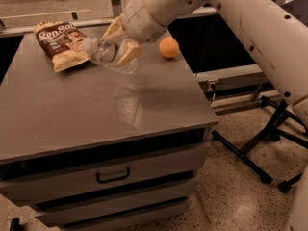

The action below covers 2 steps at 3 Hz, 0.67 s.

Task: Knock water bottle over

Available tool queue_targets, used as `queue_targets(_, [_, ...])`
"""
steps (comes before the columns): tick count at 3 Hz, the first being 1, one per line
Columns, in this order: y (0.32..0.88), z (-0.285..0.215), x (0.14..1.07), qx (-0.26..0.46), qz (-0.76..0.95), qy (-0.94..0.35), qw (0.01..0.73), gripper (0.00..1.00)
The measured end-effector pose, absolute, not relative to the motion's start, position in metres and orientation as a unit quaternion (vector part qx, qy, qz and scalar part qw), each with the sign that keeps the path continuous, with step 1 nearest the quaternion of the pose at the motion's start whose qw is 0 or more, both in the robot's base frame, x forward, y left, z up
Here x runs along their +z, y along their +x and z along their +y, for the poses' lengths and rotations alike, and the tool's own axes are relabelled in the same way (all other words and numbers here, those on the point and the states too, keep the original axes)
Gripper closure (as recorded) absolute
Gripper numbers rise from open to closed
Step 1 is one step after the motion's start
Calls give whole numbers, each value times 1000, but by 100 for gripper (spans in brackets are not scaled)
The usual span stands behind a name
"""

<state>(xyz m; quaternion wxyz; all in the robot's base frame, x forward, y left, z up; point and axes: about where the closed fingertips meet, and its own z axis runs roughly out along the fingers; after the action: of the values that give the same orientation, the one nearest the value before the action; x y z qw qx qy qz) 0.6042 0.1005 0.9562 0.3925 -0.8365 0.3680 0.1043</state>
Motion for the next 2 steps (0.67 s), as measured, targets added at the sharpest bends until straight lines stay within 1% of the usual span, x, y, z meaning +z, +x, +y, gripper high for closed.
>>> queue_targets(1, [586, 107, 917, 103, 360, -858, 352, 57])
queue_targets(2, [586, 109, 917, 103, 358, -859, 352, 34])
